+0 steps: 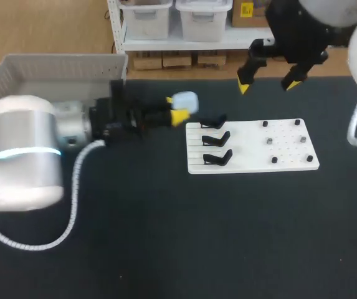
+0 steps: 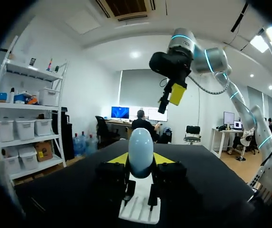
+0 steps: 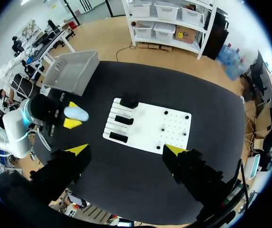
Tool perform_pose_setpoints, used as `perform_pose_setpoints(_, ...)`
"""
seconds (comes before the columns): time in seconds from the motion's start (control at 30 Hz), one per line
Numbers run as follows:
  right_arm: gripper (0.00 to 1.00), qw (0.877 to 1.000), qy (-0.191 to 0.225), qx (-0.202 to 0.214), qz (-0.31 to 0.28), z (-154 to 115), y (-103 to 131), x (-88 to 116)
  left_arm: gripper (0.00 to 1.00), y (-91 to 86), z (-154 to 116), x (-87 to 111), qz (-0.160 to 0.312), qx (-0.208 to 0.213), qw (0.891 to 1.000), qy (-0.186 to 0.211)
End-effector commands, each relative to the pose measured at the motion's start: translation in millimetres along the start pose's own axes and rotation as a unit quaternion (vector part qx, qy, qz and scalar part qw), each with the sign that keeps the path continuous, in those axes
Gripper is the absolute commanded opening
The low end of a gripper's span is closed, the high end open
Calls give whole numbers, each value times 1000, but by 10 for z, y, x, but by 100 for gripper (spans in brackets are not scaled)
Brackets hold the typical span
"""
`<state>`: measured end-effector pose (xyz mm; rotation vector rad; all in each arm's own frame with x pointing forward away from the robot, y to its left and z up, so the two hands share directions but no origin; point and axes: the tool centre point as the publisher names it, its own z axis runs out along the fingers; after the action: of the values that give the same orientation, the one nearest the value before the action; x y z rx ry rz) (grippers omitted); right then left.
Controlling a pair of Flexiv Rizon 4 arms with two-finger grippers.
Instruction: Pick up each earbud case from the left stands, insert the matching earbuds, close the lid, and place the case in the box.
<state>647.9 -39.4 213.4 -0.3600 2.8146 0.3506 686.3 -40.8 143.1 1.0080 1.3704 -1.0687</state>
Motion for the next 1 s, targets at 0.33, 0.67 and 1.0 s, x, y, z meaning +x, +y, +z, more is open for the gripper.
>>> perform_pose_setpoints(0.33, 100, 999, -41, 1, 1, 0, -5, 47, 0, 914, -1567, -390, 26, -266, 963, 41)
perform_pose_setpoints(0.67, 100, 999, -41, 1, 1, 0, -5, 47, 0, 1682, -2121, -274, 28, -314, 944, 92)
perform_pose_setpoints(1.0, 100, 999, -41, 1, 1, 0, -5, 47, 0, 2286, -2384, -11, 23, -321, 939, 124)
